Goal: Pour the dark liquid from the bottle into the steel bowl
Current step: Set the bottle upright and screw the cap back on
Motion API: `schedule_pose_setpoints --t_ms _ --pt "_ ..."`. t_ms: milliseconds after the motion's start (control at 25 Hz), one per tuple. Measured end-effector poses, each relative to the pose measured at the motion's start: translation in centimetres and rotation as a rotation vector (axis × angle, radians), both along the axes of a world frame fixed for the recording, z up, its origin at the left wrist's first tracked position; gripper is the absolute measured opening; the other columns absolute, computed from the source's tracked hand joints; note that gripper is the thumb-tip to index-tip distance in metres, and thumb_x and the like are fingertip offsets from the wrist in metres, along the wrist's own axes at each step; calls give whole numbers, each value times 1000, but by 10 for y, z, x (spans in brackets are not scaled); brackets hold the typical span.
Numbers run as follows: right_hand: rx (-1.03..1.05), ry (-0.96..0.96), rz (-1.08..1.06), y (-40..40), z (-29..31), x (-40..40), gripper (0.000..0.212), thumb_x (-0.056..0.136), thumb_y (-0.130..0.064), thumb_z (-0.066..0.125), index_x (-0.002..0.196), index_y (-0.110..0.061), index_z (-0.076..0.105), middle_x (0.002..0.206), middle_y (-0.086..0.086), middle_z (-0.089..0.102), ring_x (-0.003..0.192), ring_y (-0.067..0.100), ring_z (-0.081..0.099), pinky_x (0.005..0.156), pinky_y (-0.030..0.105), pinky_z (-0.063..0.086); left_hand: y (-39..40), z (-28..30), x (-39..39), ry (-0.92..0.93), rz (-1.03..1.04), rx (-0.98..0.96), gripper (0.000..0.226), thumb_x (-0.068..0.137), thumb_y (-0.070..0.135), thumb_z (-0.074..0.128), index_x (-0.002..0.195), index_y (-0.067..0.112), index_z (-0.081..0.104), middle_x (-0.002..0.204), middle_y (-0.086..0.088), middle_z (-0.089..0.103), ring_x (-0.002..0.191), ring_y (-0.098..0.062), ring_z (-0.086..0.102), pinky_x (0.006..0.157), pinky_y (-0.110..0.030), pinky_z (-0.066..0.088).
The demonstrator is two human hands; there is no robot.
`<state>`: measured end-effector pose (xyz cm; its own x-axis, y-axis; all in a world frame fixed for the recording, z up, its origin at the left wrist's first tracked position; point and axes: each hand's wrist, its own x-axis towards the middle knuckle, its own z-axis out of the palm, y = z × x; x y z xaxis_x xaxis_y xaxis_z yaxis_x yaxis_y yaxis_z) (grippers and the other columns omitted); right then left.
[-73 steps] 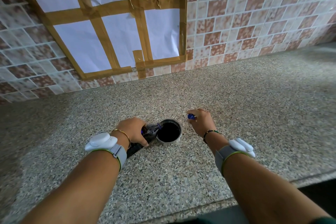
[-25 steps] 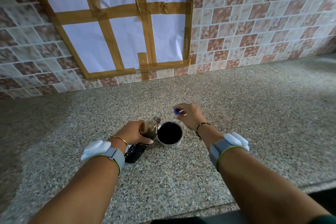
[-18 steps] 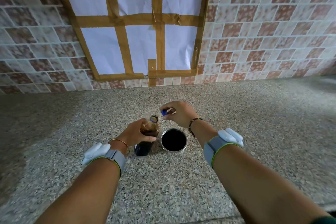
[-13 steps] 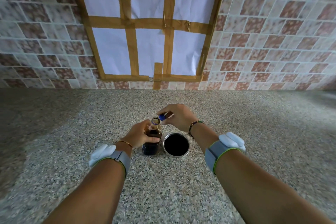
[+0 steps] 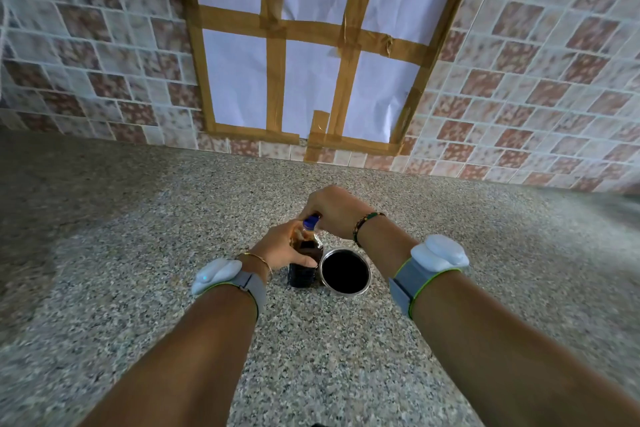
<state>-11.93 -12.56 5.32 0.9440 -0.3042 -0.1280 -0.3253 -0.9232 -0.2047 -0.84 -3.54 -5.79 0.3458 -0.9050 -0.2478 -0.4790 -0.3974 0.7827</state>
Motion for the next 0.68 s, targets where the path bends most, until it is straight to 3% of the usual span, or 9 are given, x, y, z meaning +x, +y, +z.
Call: schedule_pose_setpoints --t_ms 80,160,240,320,400,520,600,680 --pt "-45 39 -23 1 1 4 16 78 -16 73 90 -6 74 89 15 74 85 29 67 77 41 55 0 0 0 -11 6 4 77 61 29 90 128 19 52 115 -2 63 109 -22 59 90 -35 46" --pt "-55 55 -100 1 -1 7 33 77 -32 74 78 1 70 72 15 68 68 29 62 66 38 54 2 -1 0 -20 18 5 86 59 32 90 134 21 48 126 -5 62 118 -26 57 98 -40 46" --pt "-62 34 -131 2 -1 7 38 81 -33 71 79 5 68 68 12 59 64 30 57 64 36 52 4 -1 0 0 27 -1 91 60 30 90 139 23 44 128 -6 61 120 -25 56 103 -41 44" --pt "27 -30 -127 2 5 4 33 86 -29 67 106 -3 68 84 12 63 79 28 62 74 34 51 5 -2 -1 13 41 -9 81 62 25 90 131 23 49 120 -5 64 113 -24 59 102 -41 46" --pt "93 -16 -75 1 13 0 42 84 -18 70 124 -15 60 111 9 68 101 24 63 89 36 52 5 -2 -2 17 53 -9 71 61 25 90 122 20 55 117 -4 66 109 -24 61 99 -41 48" --pt "-45 55 -22 2 10 1 30 79 -9 71 109 -13 70 109 12 70 98 27 65 84 40 55 4 -2 -2 16 37 1 70 61 27 90 121 21 55 117 -4 65 107 -24 61 97 -40 48" --pt "-81 47 -54 5 6 3 20 79 -17 72 97 -7 72 97 14 71 88 29 65 77 40 56 3 -2 -1 27 41 0 71 62 26 90 122 20 55 119 -5 65 109 -25 60 97 -40 47" --pt "-120 46 -70 8 3 3 25 83 -26 68 84 0 67 84 14 66 79 30 63 70 38 54 2 -3 -1 30 37 4 75 62 26 90 128 19 53 122 -6 64 112 -25 59 99 -41 46"
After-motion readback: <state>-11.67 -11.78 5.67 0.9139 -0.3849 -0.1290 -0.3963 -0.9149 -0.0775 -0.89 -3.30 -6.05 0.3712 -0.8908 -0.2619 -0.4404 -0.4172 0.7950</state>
